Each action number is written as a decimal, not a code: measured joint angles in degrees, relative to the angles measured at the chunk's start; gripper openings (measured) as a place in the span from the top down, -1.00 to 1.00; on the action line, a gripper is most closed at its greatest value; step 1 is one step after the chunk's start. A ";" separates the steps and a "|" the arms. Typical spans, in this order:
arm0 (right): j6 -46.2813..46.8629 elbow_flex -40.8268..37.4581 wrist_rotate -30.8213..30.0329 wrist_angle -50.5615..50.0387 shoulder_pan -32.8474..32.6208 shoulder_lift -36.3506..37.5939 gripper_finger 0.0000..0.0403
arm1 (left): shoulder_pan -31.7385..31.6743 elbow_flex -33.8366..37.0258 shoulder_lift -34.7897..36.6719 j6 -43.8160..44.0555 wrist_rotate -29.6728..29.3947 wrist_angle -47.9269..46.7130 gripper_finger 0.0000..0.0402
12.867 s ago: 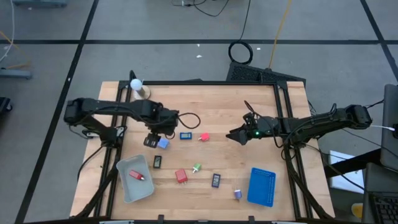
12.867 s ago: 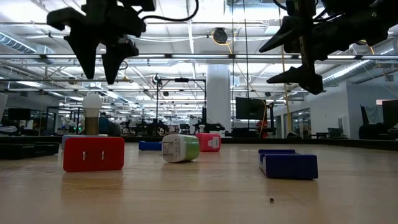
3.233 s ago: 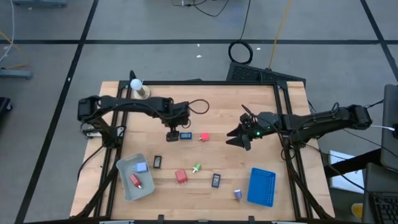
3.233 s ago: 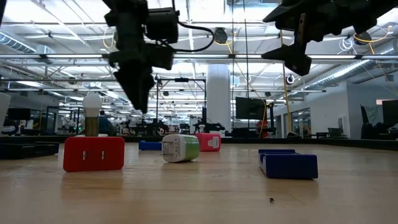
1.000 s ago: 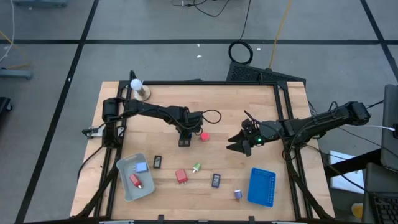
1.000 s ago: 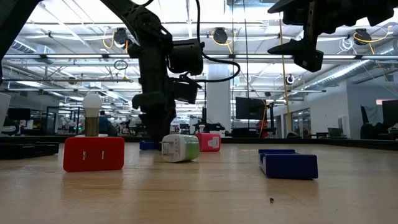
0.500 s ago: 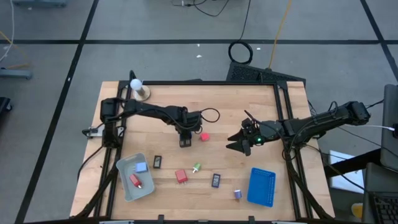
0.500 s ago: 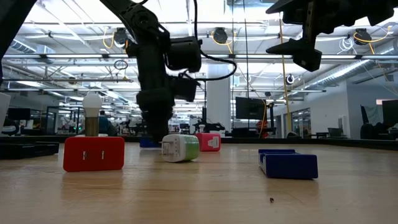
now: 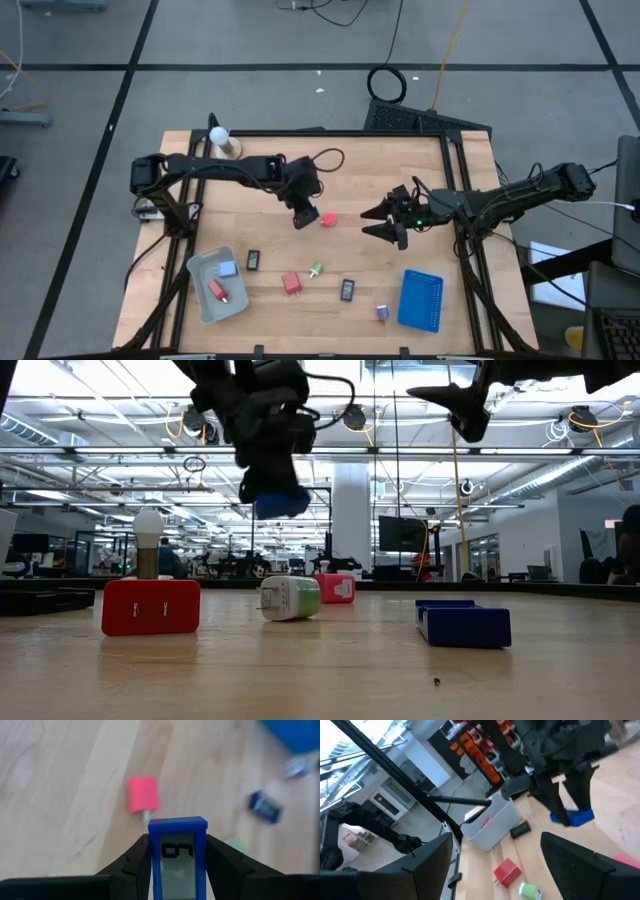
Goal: Pick & Place Office items
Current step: Put the top blue mini digital clock into the blue bin
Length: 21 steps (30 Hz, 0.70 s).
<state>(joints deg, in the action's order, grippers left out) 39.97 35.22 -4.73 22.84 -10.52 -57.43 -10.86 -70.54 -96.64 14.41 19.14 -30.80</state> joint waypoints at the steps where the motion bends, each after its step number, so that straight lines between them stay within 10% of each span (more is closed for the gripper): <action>1: -0.42 0.00 0.02 0.22 0.24 0.00 -0.45 | -0.07 0.00 0.38 2.14 0.75 1.43 0.27; 21: -20.22 -0.02 0.24 -1.88 0.80 0.46 -0.45 | -2.52 -0.09 1.13 19.45 37.42 18.32 0.27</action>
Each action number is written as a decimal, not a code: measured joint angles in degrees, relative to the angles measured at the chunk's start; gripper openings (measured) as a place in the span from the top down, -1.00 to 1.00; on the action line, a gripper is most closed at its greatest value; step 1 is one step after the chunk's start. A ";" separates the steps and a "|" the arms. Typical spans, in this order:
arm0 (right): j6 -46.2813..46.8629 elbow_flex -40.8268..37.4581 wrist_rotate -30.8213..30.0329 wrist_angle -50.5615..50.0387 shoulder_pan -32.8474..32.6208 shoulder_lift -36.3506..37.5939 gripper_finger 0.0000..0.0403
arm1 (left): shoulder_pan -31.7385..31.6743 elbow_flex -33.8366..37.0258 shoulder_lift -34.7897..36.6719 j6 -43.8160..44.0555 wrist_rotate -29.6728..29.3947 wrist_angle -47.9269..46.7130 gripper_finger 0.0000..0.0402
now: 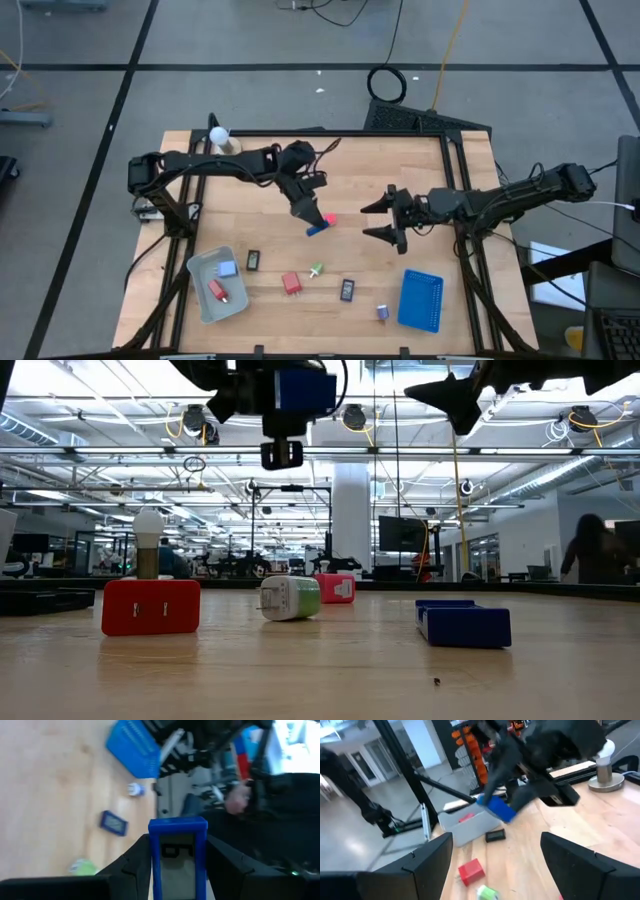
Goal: Pick & Place Office items
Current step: Put the top blue mini digital clock into the blue bin
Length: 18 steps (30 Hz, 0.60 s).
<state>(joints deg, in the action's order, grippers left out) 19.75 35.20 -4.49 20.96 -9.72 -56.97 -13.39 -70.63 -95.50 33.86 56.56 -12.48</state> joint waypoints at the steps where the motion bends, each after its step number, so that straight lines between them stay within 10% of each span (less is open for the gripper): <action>1: -0.98 0.00 0.00 -0.77 0.00 0.00 -0.45 | 0.00 0.00 0.00 0.89 1.13 0.86 0.27; 18: -8.49 0.00 -0.01 -1.73 1.14 -0.02 -0.45 | 2.80 -0.09 -8.83 19.87 11.68 25.17 0.27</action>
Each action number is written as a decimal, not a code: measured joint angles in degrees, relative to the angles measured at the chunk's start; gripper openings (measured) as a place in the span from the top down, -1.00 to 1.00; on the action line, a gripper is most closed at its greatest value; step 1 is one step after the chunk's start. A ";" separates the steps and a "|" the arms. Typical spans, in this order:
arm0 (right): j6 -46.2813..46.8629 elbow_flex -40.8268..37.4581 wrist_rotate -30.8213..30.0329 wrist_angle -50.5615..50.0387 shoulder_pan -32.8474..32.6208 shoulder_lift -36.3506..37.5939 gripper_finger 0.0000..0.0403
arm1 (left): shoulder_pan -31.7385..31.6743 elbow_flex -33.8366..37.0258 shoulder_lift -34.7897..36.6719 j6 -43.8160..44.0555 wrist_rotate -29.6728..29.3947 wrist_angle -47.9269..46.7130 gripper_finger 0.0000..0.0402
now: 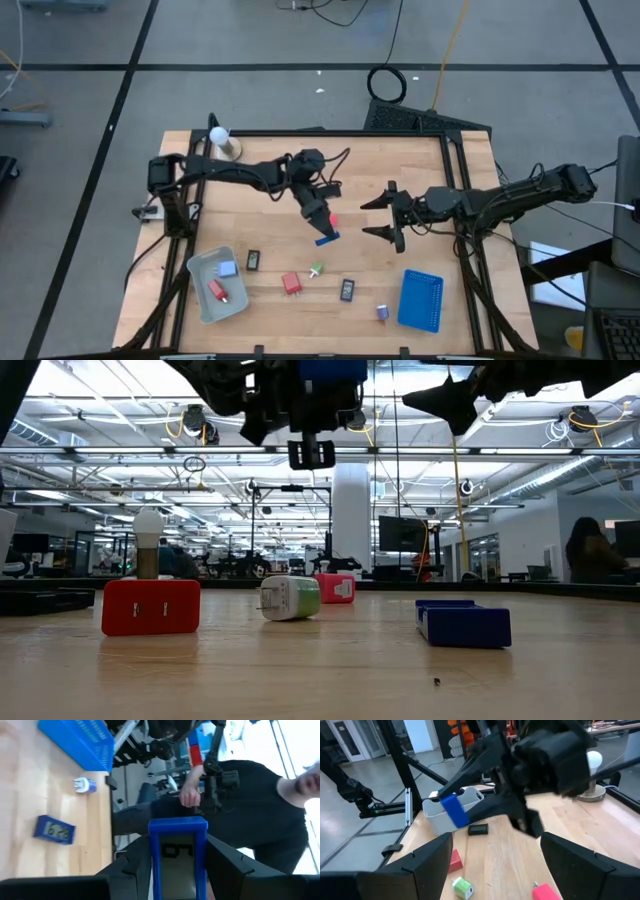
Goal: Pick & Place Office items
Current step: Put the top blue mini digital clock into the blue bin
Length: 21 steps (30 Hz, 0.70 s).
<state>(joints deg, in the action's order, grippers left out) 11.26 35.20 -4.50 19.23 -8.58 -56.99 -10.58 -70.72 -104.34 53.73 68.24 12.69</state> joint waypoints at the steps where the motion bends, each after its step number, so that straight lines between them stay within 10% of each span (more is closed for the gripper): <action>1: 0.01 0.00 0.01 0.31 -0.02 0.00 -0.45 | 0.22 0.00 -0.55 1.26 0.52 1.94 0.27; 21: 7.23 0.64 4.66 8.73 -0.15 -6.96 -0.45 | -0.59 0.00 -1.48 6.73 5.07 7.09 0.27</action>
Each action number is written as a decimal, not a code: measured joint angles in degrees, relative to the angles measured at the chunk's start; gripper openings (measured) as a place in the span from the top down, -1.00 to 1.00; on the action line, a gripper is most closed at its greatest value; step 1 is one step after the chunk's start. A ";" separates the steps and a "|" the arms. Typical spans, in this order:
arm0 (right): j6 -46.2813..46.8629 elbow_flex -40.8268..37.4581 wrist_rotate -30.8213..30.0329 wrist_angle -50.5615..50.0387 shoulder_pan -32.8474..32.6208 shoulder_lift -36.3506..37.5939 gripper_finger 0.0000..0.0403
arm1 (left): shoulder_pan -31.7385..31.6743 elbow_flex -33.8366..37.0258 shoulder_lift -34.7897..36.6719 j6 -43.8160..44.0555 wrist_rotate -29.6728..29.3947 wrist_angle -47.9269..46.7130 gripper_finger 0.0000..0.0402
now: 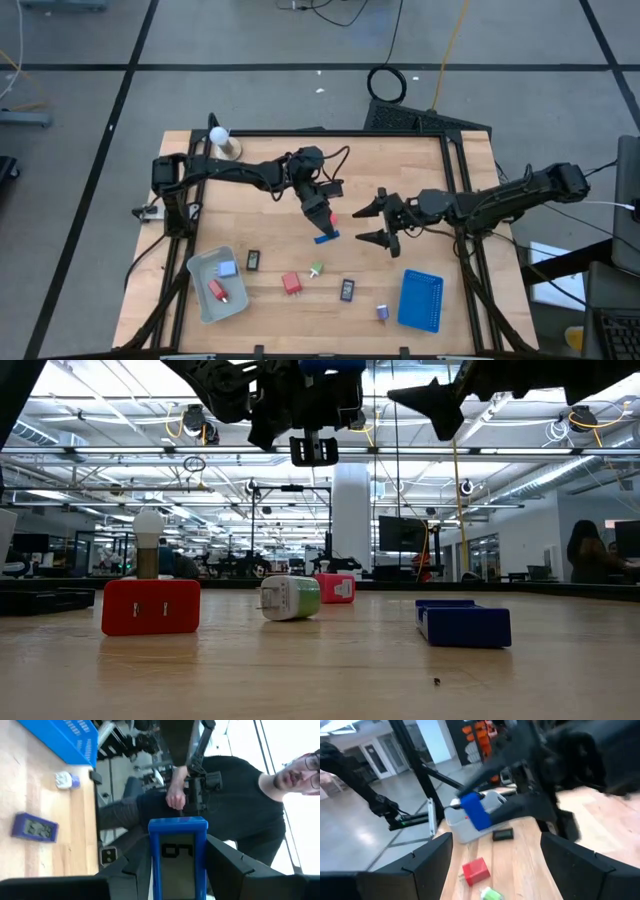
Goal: Pick & Place Office items
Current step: Put the top blue mini digital clock into the blue bin
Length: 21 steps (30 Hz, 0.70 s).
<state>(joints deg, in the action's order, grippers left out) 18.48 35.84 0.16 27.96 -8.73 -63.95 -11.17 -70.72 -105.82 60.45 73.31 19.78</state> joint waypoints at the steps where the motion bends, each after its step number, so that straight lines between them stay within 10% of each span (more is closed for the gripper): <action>1: 0.11 0.75 -0.02 -0.15 0.02 -0.77 -0.45 | 0.15 0.00 0.00 0.08 0.29 -0.16 0.27; 21: -2.80 12.62 1.60 -2.43 -0.36 -10.86 -0.45 | -0.09 0.00 0.00 0.76 3.89 0.19 0.27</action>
<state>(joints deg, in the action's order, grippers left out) 15.68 48.46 1.76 25.53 -9.09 -74.81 -11.26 -70.72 -105.82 61.21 77.20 19.97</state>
